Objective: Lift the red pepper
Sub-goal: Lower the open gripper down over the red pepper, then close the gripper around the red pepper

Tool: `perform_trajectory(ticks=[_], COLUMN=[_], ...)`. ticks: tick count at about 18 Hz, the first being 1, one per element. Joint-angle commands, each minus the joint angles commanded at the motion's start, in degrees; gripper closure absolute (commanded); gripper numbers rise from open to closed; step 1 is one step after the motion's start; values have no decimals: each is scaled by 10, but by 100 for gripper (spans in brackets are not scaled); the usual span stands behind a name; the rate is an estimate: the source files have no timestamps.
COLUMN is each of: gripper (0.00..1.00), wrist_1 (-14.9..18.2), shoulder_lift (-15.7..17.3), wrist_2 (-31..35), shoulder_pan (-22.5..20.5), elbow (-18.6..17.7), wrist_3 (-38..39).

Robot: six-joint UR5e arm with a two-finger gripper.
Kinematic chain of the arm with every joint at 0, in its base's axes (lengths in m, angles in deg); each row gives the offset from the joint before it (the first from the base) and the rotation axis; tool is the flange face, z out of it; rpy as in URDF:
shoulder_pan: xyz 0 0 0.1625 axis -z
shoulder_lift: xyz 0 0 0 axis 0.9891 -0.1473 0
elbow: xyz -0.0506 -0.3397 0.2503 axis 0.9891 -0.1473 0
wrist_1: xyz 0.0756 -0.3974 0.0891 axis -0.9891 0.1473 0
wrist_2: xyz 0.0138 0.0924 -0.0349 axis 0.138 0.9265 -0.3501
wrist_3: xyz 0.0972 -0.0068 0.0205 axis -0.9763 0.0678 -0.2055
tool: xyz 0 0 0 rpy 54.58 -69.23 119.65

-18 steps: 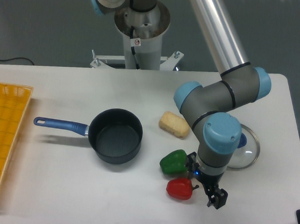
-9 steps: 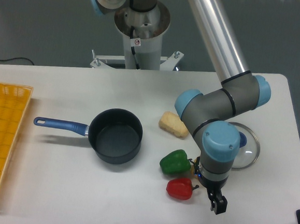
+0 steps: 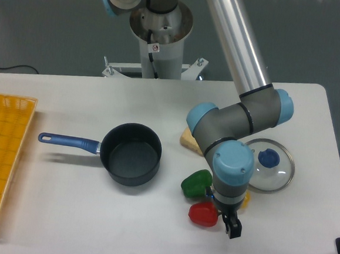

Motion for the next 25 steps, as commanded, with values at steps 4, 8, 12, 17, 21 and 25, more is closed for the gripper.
perform_trajectory(ticks=[4,8,12,17,21,25], gripper=[0,0,0,0,0,1], wrist_1=[0,-1,-10,-16,-24,-29], shoulder_lift=[-1,-4,-9,-13,-18,-23], wrist_2=[2,3,4,6,6,6], shoulder_pan=[0,0,1,2,2,3], elbow=[-1,-4,-4,-3,-3,-2], wrist_3=[-12,-11,-11,-10,-6,-5])
